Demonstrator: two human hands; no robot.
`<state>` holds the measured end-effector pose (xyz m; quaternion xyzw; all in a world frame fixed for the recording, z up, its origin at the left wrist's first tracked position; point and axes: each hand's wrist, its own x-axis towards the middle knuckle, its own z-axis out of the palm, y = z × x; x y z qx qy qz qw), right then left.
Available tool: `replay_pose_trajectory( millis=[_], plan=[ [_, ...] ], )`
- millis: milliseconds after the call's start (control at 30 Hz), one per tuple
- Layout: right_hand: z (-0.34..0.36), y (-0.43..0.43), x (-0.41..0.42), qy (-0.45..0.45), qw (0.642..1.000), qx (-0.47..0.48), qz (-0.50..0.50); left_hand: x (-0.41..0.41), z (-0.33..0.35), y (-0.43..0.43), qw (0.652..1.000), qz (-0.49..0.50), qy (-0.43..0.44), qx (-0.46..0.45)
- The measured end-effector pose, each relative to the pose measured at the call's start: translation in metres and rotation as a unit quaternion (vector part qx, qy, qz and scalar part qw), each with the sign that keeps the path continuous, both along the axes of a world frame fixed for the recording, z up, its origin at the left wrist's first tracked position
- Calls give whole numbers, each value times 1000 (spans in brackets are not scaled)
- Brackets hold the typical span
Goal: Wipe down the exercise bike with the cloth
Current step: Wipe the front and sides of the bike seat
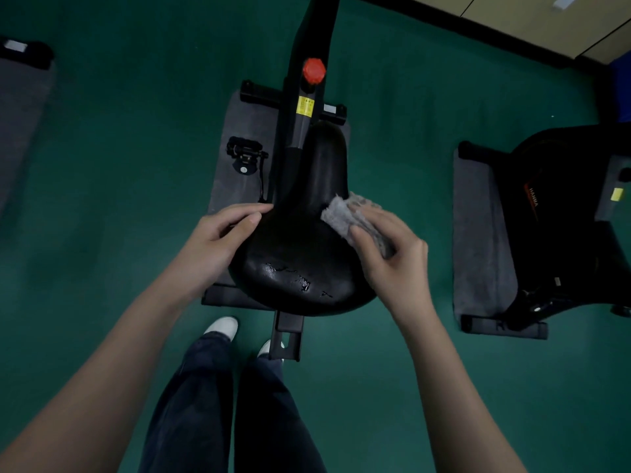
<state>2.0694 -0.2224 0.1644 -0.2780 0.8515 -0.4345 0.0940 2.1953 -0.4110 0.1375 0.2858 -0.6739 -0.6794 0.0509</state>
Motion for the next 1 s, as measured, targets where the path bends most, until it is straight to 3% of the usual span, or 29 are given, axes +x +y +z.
replay_pose_trajectory(
  millis=[100, 233, 400, 500, 600, 733, 900, 1000],
  plan=[
    [-5, 13, -11, -36, 999, -19, 14, 0, 0, 1, 1000, -3, -2, -10],
    [-14, -11, -49, -182, 983, -21, 18, 0, -1, 0, 1000, -6, -6, -16],
    [-30, 0, -63, -398, 911, -109, 15, 1, -5, 0, 1000, 6, 8, -5],
    [-36, 31, -48, -406, 902, -145, -22, 1, -8, 2, 1000, 13, 16, 0],
    [-39, 46, -29, -354, 915, -185, -57, 2, -11, 3, 1000, 22, 21, 5],
    [-41, 35, -37, -312, 932, -181, -25, 3, -14, 4, 999, 29, 28, 4],
    [-58, 29, -52, -469, 861, -191, -35, 3, -17, 4, 999, 30, 43, -3],
    [-68, 38, -30, -494, 816, -275, -117, 3, -18, 6, 998, 41, 40, -6]
  ],
)
